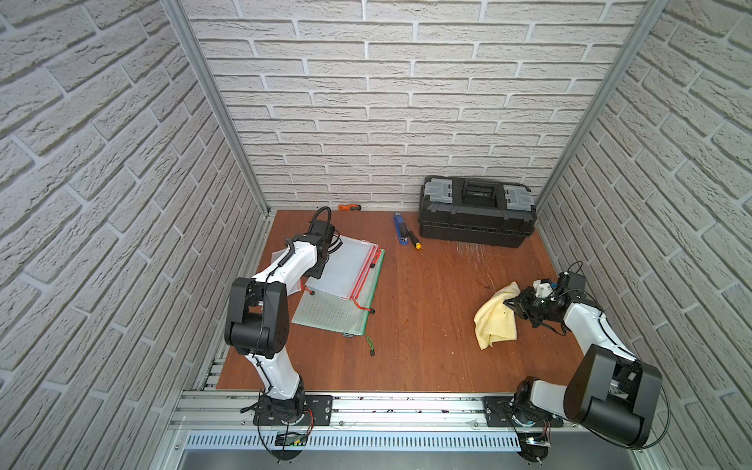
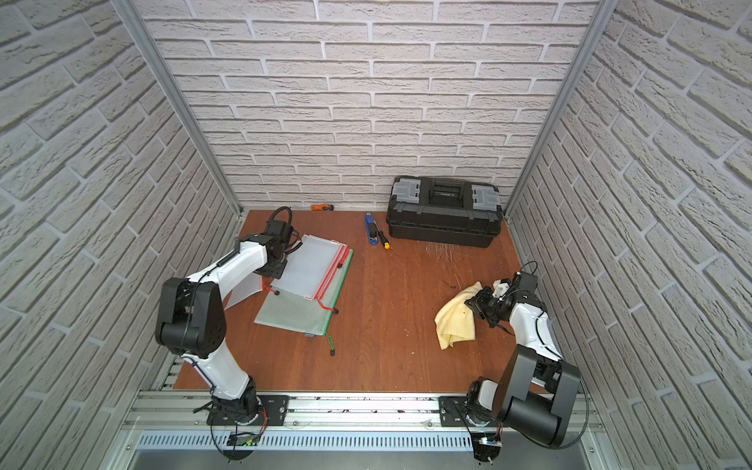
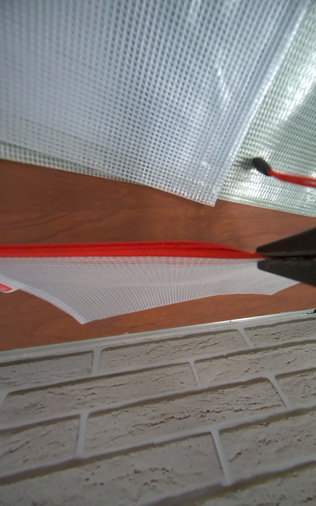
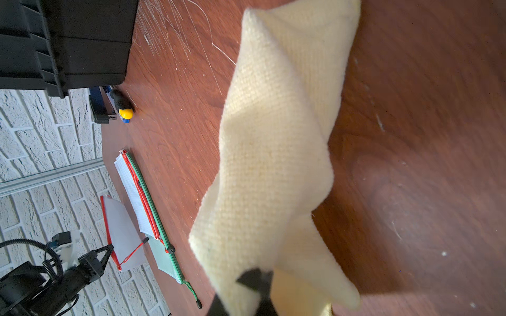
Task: Wipe the document bag
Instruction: Place the document bag at the center of the board.
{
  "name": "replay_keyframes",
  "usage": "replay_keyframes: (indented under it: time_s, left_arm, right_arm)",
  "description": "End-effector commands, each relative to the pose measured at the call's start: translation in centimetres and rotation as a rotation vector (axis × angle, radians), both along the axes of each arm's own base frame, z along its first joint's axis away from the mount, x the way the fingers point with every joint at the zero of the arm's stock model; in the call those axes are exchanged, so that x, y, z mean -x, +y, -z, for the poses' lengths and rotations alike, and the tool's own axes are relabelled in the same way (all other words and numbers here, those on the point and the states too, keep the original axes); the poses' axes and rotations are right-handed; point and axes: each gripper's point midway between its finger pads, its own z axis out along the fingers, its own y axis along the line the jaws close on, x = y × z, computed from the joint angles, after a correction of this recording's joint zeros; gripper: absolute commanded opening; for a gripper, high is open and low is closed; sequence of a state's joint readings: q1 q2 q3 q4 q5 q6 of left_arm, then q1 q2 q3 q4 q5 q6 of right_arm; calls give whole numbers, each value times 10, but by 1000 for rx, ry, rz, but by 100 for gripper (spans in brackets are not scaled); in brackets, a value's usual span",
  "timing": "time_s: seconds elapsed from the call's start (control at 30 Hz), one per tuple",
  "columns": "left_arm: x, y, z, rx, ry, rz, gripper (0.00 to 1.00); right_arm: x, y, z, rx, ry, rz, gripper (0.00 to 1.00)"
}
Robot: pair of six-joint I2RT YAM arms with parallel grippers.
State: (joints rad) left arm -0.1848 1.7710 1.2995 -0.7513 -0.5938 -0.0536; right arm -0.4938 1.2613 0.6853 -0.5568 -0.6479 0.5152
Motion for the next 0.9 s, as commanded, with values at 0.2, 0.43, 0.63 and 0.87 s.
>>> replay_keyframes:
  time_s: [0.2, 0.43, 0.63, 0.87]
  left_arm:
    - [2, 12, 35, -11, 77, -60, 16]
    - [13, 12, 39, 114, 56, -159, 76]
    - [18, -11, -4, 266, -125, -194, 90]
    - [4, -102, -113, 479, -441, 64, 92]
  right_arm:
    - [-1, 5, 1, -10, -30, -28, 2]
    - [0, 7, 2, -14, -27, -34, 2]
    - [-1, 6, 0, -12, -28, -34, 2]
    - [-2, 7, -2, -8, -26, -35, 2]
